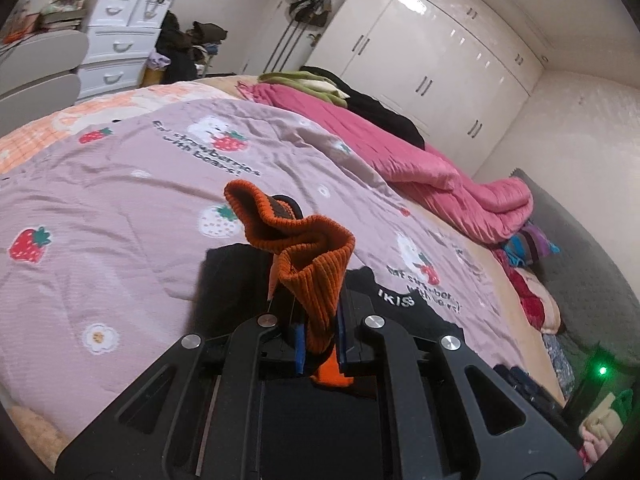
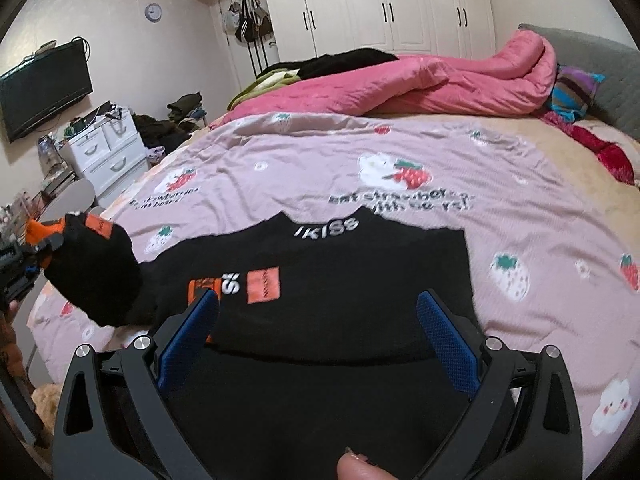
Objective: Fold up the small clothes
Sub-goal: 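Lift the sleeve with the left tool and carry it across the shirt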
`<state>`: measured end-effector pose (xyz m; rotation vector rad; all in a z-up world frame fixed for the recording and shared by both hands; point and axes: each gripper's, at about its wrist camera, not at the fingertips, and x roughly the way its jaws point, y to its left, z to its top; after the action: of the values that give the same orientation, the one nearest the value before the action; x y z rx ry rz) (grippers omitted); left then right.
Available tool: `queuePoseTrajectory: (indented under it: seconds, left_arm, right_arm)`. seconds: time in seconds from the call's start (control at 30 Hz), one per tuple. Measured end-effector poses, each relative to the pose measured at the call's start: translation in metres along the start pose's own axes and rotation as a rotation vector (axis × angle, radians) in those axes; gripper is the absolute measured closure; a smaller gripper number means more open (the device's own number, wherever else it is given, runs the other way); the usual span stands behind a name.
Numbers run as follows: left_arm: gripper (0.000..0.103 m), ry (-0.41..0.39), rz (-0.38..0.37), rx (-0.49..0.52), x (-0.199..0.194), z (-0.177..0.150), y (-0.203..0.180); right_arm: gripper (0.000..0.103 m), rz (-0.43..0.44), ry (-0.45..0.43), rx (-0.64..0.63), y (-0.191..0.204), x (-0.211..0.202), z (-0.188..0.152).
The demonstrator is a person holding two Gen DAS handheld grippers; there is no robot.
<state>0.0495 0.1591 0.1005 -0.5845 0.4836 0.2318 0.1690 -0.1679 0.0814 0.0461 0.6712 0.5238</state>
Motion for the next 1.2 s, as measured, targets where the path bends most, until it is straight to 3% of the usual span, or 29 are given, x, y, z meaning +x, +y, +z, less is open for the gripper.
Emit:
queuePoseTrajectory:
  seconds: [0.47,1.2]
  left_arm:
    - [0.099,0.063,-0.047,0.07,0.038,-0.022,-0.046]
    - [0.1,0.258,-0.121,0.196,0.108,-0.09,-0.106]
  right_arm:
    - [0.004,-0.046,0.074,0.137,-0.055,0.023,-0.03]
    - [0.004,-0.122,0.055,0.315,-0.124,0.014,-0.037]
